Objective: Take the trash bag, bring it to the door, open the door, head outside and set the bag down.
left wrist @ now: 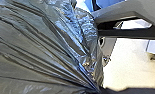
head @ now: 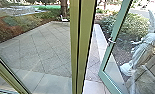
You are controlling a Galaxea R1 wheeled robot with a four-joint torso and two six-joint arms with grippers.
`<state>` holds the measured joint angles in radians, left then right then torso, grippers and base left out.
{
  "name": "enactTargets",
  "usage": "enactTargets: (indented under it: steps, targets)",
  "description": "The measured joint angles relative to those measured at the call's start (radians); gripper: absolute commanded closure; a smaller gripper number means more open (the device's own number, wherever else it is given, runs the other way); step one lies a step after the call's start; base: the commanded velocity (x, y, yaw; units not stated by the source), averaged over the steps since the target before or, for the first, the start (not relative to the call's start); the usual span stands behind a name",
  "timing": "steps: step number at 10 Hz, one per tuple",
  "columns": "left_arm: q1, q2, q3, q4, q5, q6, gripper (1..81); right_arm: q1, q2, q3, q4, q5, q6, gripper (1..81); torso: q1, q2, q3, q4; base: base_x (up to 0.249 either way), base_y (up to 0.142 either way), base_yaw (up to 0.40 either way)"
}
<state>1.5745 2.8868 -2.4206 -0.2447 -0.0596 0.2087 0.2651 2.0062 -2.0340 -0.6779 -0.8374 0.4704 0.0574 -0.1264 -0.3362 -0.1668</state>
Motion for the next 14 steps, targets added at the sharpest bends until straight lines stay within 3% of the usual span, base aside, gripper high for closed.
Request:
enactTargets:
  steps: [2,3,6,7,10,11,13,14]
  targets:
    - [0.000,0.000,0.000,0.000,0.000,0.000,81.1,-0.002,-0.017,-0.002,-0.001,0.003,0.000,1.0,0.000,0.000,0.000,-0.001,0.000,0.000,0.000]
    - [0.001,0.000,0.000,0.000,0.001,0.000,81.1,-0.011,-0.019,-0.002,-0.010,0.011,-0.002,1.0,0.000,0.000,0.000,-0.011,0.000,0.000,0.000]
    - [0.003,-0.006,0.000,0.000,0.006,0.000,81.1,-0.039,-0.011,0.000,0.037,0.039,-0.001,1.0,0.000,0.000,0.000,-0.090,0.000,0.000,0.000]
    - [0.002,-0.008,0.000,0.000,0.005,0.000,81.1,-0.041,-0.011,0.000,0.047,0.041,0.001,1.0,0.000,0.000,0.000,-0.107,0.000,0.000,0.000]
    - [0.003,-0.005,0.000,0.001,0.006,0.000,81.1,-0.046,-0.011,-0.002,0.050,0.033,0.000,1.0,0.000,0.000,0.000,-0.111,0.000,0.000,0.000]
    - [0.003,-0.002,0.000,0.001,0.006,0.000,81.1,-0.046,-0.010,-0.009,0.085,0.004,-0.002,1.0,0.000,0.000,0.000,-0.111,0.000,0.000,0.000]
    - [0.003,0.000,0.000,0.001,0.006,0.002,81.1,-0.053,0.006,-0.037,0.203,-0.099,-0.002,1.0,0.000,0.000,0.000,-0.111,0.000,0.000,0.000]
    - [0.003,0.000,0.000,0.001,0.006,0.003,81.1,-0.076,0.024,-0.037,0.289,-0.117,-0.002,1.0,0.000,0.000,0.000,-0.112,0.000,0.000,0.000]
